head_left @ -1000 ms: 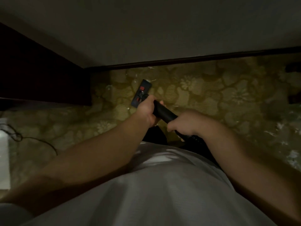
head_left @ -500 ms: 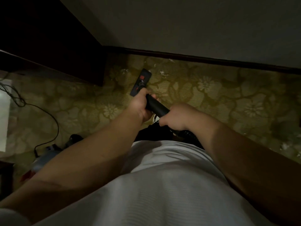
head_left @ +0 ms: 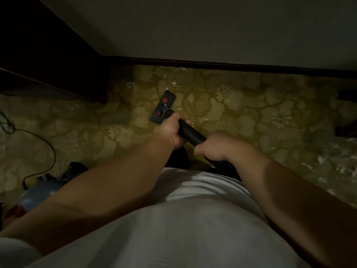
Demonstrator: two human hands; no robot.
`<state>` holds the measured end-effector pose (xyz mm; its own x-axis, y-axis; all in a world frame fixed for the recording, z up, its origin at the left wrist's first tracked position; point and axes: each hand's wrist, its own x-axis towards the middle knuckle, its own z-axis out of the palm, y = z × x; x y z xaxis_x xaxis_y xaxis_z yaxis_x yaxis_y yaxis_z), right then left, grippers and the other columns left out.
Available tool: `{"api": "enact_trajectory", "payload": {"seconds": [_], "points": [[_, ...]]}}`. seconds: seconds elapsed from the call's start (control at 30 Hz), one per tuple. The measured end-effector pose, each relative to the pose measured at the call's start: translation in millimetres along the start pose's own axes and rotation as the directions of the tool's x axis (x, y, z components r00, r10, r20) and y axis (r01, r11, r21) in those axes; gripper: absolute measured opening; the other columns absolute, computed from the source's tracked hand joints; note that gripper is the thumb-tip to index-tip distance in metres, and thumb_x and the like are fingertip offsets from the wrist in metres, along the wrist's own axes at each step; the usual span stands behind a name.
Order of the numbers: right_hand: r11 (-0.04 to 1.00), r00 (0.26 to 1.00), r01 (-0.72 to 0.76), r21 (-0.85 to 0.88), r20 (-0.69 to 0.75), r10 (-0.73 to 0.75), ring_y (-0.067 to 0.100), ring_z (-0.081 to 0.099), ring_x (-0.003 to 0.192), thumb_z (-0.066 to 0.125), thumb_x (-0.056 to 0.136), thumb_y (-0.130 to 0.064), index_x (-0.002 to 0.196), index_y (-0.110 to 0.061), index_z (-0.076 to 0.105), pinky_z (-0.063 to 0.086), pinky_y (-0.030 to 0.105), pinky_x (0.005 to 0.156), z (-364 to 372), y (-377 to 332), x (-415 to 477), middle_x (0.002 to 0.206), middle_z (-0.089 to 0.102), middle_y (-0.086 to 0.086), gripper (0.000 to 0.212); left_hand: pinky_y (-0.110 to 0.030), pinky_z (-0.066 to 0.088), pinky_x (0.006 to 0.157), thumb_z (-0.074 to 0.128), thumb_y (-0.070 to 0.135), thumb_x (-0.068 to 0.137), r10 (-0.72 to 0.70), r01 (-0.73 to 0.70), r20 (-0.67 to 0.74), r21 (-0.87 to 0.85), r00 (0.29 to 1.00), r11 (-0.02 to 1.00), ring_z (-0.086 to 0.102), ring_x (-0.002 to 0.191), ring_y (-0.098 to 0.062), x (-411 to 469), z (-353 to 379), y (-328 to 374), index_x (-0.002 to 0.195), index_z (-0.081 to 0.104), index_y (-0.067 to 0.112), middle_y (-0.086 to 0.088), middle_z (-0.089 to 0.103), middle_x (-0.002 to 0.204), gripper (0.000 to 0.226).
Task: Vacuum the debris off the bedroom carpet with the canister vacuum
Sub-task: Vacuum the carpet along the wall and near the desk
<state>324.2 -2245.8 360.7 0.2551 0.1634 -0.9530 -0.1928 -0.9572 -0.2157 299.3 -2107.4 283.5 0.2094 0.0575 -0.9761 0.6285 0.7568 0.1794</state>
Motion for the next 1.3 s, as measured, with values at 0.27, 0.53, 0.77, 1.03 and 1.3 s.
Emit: {"api": "enact_trajectory", "payload": {"seconds": [0.27, 0.53, 0.77, 1.03, 1.3], "points": [[0.993, 0.996, -0.087, 0.079, 0.007, 0.087, 0.033, 0.076, 0.092, 0.077, 0.088, -0.033, 0.1, -0.012, 0.065, 0.059, 0.037, 0.079, -31, 158, -54, 0.097, 0.075, 0.016, 0.027, -0.027, 0.055, 0.054, 0.056, 0.016, 0.096, -0.116, 0.108, 0.093, 0.082, 0.989, 0.991, 0.053, 0.062, -0.014, -15, 106, -133, 0.091, 0.051, 0.01, -0.005, 0.054, 0.074, 0.009], [0.963, 0.99, -0.124, 0.239, -0.04, 0.137, 0.031, 0.074, 0.071, 0.077, 0.09, -0.028, 0.097, -0.006, 0.064, 0.061, 0.042, 0.077, -52, 233, -92, 0.081, 0.077, 0.019, 0.026, -0.028, 0.052, 0.057, 0.058, 0.017, 0.096, -0.135, 0.112, 0.135, 0.169, 0.982, 0.979, 0.055, 0.064, -0.013, -37, 178, -192, 0.09, 0.056, 0.009, -0.004, 0.056, 0.076, 0.01], [0.966, 0.985, -0.093, 0.239, -0.12, 0.125, 0.026, 0.071, 0.058, 0.078, 0.088, -0.026, 0.093, -0.003, 0.066, 0.058, 0.031, 0.061, -68, 225, -101, 0.069, 0.074, 0.015, 0.026, -0.028, 0.053, 0.055, 0.059, 0.018, 0.096, -0.113, 0.084, 0.174, 0.165, 0.978, 0.983, 0.057, 0.063, -0.012, -44, 189, -178, 0.087, 0.059, 0.009, -0.003, 0.059, 0.075, 0.013], [0.976, 0.979, -0.061, 0.207, -0.177, 0.099, 0.031, 0.077, 0.082, 0.082, 0.078, -0.037, 0.102, -0.009, 0.07, 0.065, 0.045, 0.084, -70, 143, -61, 0.091, 0.077, 0.015, 0.04, -0.033, 0.053, 0.061, 0.059, 0.017, 0.096, -0.022, 0.001, 0.168, 0.121, 0.986, 0.993, 0.057, 0.072, -0.015, -32, 151, -88, 0.105, 0.059, 0.009, -0.005, 0.059, 0.082, 0.011], [0.986, 0.979, -0.077, 0.146, -0.174, 0.103, 0.027, 0.075, 0.08, 0.081, 0.077, -0.04, 0.093, -0.015, 0.069, 0.059, 0.034, 0.073, -70, -7, -9, 0.09, 0.075, 0.01, 0.032, -0.031, 0.056, 0.061, 0.061, 0.013, 0.094, -0.047, 0.035, 0.122, 0.101, 0.991, 0.994, 0.059, 0.067, -0.014, -5, 77, 55, 0.105, 0.06, 0.009, -0.005, 0.06, 0.082, 0.011]]}}
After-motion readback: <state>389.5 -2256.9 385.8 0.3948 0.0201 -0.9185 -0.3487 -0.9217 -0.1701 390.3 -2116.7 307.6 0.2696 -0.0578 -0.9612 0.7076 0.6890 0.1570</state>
